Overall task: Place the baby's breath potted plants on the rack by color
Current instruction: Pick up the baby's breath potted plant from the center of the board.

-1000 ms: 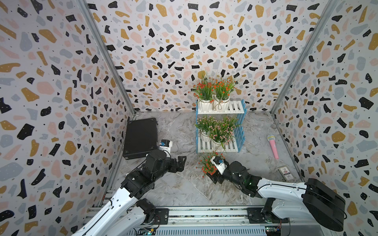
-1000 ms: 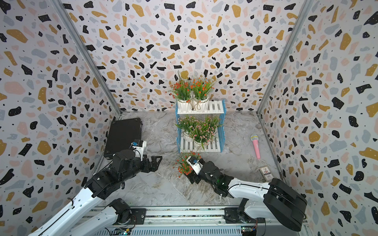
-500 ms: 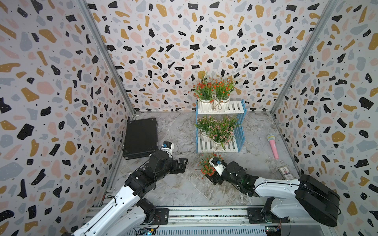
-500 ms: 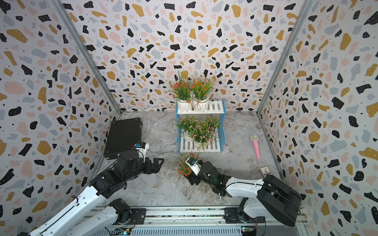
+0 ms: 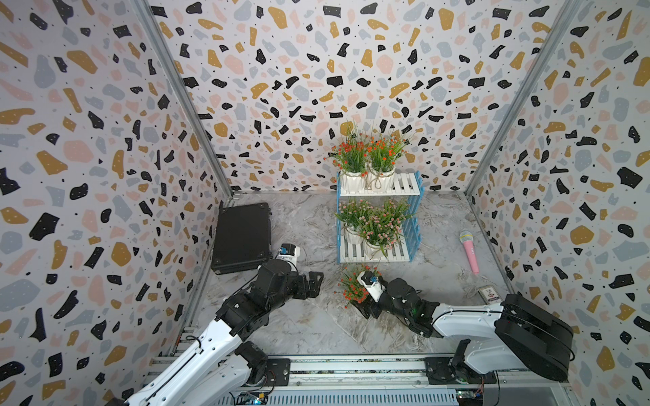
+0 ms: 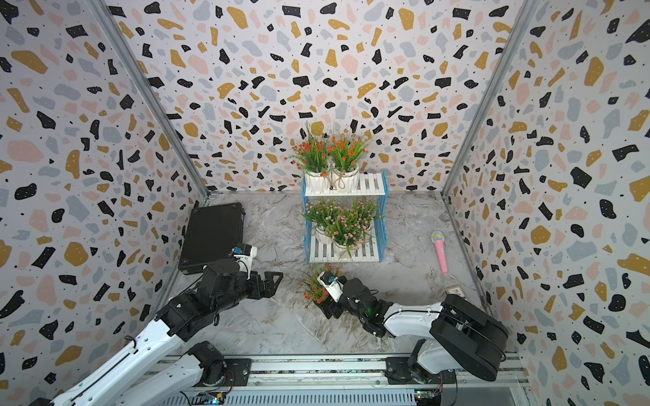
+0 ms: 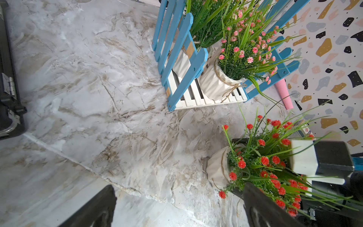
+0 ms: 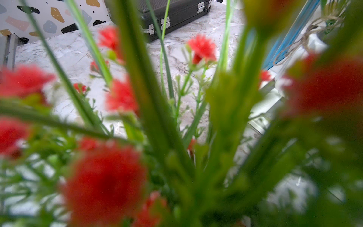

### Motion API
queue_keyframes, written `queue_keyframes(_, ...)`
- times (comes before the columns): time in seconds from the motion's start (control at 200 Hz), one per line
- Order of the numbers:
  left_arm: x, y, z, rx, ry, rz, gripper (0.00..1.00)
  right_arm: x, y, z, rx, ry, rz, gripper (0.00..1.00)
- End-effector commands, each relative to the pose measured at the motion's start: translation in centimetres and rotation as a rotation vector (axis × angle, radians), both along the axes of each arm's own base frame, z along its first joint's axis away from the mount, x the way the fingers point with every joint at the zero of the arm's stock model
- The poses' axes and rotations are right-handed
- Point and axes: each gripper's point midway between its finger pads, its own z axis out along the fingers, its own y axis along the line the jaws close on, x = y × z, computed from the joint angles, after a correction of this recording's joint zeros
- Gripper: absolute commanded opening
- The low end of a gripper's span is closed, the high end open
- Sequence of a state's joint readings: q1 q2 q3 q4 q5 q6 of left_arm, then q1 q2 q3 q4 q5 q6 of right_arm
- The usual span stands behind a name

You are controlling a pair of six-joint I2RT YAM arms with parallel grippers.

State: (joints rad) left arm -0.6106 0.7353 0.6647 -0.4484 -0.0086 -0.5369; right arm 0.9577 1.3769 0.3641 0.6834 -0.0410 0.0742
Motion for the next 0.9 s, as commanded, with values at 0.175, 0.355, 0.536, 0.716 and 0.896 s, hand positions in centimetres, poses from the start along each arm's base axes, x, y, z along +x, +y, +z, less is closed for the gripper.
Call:
queue_keyframes(0.175,0.0,0.1,0.1,-0.028,-0.018,0.010,0.99,0.6,1.4,1.9,0.072,-0.027,0.008,0.72)
queue_keyframes(0.355,-0.2,0.2,-0.1,-0.027,-0.016,0.008,0.99,0.6,1.6,1.6,0.071,-0.020,0.008,0.71)
queue_keyframes(0.536,0.0,-0.1,-0.3,-0.026,-0.009,0.002,0.99,0.4,1.3,1.1,0.071,-0.016,0.007,0.71)
queue_keyframes(0.716,0.2,-0.2,-0.7,-0.027,-0.001,0.004,0.99,0.0,0.9,0.5,0.059,-0.009,0.013,0.71)
queue_keyframes(0.896,0.5,-0.3,-0.7,-0.032,-0.004,0.011,0.99,-0.1,0.8,0.9,0.049,-0.020,0.019,0.71)
